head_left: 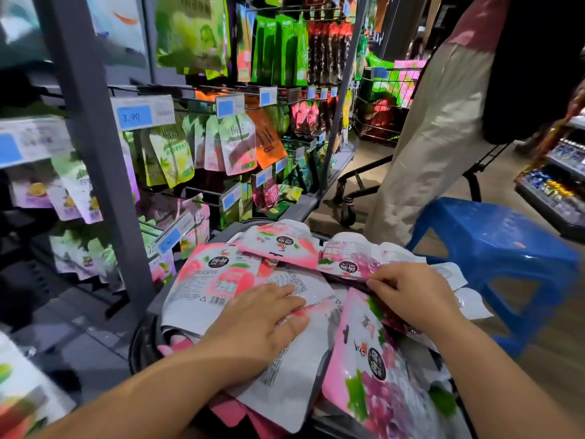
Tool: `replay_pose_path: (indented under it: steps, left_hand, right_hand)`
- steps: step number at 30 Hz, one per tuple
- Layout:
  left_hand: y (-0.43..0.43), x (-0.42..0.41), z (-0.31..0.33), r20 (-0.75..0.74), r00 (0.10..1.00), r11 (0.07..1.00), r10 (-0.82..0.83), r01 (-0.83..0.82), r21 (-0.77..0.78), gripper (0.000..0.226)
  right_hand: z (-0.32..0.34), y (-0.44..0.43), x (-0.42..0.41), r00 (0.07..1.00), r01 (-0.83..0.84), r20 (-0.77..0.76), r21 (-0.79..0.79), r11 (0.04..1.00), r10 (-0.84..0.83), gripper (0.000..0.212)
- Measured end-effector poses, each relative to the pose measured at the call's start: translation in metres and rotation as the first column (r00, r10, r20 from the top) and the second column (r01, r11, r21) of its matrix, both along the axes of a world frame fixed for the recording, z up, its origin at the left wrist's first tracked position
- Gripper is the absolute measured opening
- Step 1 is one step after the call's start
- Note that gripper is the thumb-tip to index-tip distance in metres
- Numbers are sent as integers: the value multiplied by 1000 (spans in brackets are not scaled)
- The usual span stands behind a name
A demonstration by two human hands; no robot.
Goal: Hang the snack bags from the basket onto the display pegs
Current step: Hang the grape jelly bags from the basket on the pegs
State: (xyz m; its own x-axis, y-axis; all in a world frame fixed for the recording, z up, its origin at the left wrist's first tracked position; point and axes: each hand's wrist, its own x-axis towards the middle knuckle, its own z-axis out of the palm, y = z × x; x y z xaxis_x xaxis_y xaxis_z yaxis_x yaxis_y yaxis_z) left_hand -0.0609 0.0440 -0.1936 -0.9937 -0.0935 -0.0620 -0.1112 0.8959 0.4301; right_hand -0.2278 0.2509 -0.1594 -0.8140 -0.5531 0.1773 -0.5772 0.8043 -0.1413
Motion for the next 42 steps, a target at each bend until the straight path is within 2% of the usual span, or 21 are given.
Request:
replay_pose_path:
  steps: [4, 8, 13, 17, 20, 22, 24, 27, 28, 30, 32, 35, 37, 40, 42]
  left_hand:
    - [0, 0, -1, -3, 1000, 1000, 1, -1, 10, 67]
    - [0, 0, -2, -19, 1000, 1000, 2, -2, 23, 75]
    - [1, 0, -3, -11, 1000, 1000, 11, -11, 10, 50]
    - [-2, 1, -3, -23, 1000, 999, 10, -10, 37, 54]
    - [-3, -1, 2, -39, 999, 998, 7, -5, 59, 72]
    - [-2, -1, 8, -75, 997, 983, 36, -22, 181, 73]
    - [-2, 1, 16, -90, 988, 902, 124, -74, 425, 75]
    - [-2, 0, 24, -131, 963, 749, 237, -95, 656, 103]
    - [-3, -1, 27, -145, 956, 703, 255, -80, 707, 104]
    - [-4, 2, 35, -142, 951, 600, 276, -55, 798, 92]
    - [-4, 7, 42, -167, 940, 540, 297, -21, 841, 80]
    - [1, 16, 50, -158, 934, 419, 321, 9, 908, 77]
    - [0, 21, 52, -139, 947, 375, 289, 22, 927, 78]
    - [-5, 26, 50, -143, 969, 393, 202, 53, 918, 58]
    - [-4, 28, 47, -138, 976, 373, 166, 68, 926, 49]
  right_hand:
    - [-6, 5, 2, 999, 15, 40, -192, 981, -7, 11]
    - [-9, 12, 4, 998, -65, -40, -440, 896, 53, 19]
    - [2, 18, 17, 991, -137, -100, -699, 702, 94, 18]
    - [22, 11, 26, 980, -199, -163, -813, 546, 115, 25]
    - [42, 0, 32, 969, -245, -230, -839, 486, 91, 20]
    - [56, -10, 33, 964, -265, -252, -850, 455, 90, 18]
    - [70, -21, 36, 954, -299, -272, -865, 402, 124, 22]
    - [90, -38, 44, 926, -360, -293, -876, 322, 236, 27]
    - [96, -44, 47, 919, -363, -286, -883, 299, 270, 27]
    - [106, -55, 54, 902, -357, -259, -898, 259, 345, 24]
    - [114, -65, 61, 887, -351, -238, -905, 242, 396, 22]
    - [120, -81, 67, 871, -309, -185, -927, 213, 455, 21]
    - [121, -88, 71, 855, -269, -144, -945, 188, 497, 18]
    - [115, -92, 76, 848, -245, -98, -944, 221, 520, 14]
    - [107, -90, 77, 848, -223, -64, -944, 245, 526, 14]
